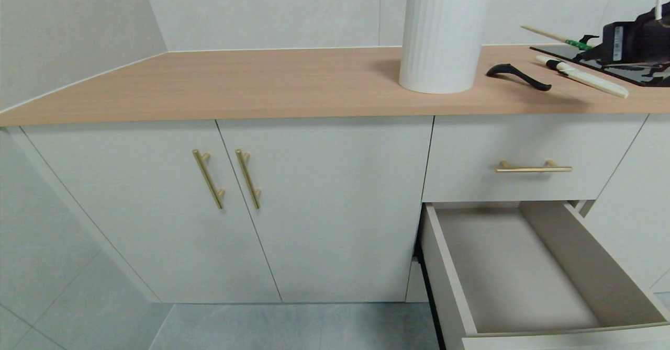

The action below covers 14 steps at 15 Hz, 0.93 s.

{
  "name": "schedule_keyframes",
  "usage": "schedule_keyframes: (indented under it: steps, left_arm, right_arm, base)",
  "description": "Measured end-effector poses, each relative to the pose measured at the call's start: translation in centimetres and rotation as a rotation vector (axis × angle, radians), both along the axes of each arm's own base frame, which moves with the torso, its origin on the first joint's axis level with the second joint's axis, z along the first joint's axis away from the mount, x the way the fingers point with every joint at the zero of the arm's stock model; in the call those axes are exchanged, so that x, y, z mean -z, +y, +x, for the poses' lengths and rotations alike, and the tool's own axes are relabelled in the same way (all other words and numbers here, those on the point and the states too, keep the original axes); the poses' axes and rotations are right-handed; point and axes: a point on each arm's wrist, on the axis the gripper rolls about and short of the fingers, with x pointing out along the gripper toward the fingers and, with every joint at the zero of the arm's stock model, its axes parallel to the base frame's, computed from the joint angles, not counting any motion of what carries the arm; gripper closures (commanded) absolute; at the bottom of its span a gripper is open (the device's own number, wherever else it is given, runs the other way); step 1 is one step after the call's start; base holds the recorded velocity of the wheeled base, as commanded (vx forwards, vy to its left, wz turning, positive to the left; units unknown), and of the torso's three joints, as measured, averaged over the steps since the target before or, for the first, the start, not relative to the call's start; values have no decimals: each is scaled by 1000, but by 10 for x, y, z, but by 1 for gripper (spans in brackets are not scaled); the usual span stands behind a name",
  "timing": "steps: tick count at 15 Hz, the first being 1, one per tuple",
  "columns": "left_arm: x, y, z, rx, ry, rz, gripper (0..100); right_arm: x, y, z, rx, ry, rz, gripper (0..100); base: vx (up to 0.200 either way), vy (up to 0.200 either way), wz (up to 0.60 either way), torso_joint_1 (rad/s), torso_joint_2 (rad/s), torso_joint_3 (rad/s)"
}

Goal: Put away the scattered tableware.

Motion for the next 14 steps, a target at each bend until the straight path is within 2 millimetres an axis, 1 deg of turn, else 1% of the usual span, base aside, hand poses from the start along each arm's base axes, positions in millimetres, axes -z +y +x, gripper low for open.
schedule_keyframes:
  steps: [2,4,5,7,8,9,11,12,14]
  left_arm:
    - [0,0,0,0,0,0,0]
    - [0,0,0,0,0,0,0]
    - [0,0,0,0,0,0,0]
    - [0,0,0,0,0,0,0]
    - [0,0,0,0,0,0,0]
    - [0,0,0,0,0,0,0]
    - [0,0,0,0,0,0,0]
    - [0,0,0,0,0,0,0]
    - [0,0,0,0,0,0,0]
  right_arm:
    - [-15,-1,-37,-7,19,2,100]
    - [-25,-1,-92,-34,92,9,100]
    - [-29,-1,-125,-52,125,16,100]
    - [-32,-2,-184,-83,159,27,100]
    - [-31,-2,-210,-94,155,31,100]
    - [-26,-2,-233,-103,160,33,100]
    - [-7,-3,-264,-112,216,37,100]
    - [3,-3,-271,-113,257,39,100]
    - [25,-3,-275,-117,354,47,100]
  base:
    - [0,0,0,0,0,0]
    - [0,0,0,0,0,0]
    - [0,0,0,0,0,0]
    - [0,0,0,0,0,0]
    - [0,0,0,0,0,0]
    - [0,0,0,0,0,0]
    - [0,0,0,0,0,0]
    - [0,0,0,0,0,0]
    - [0,0,0,0,0,0]
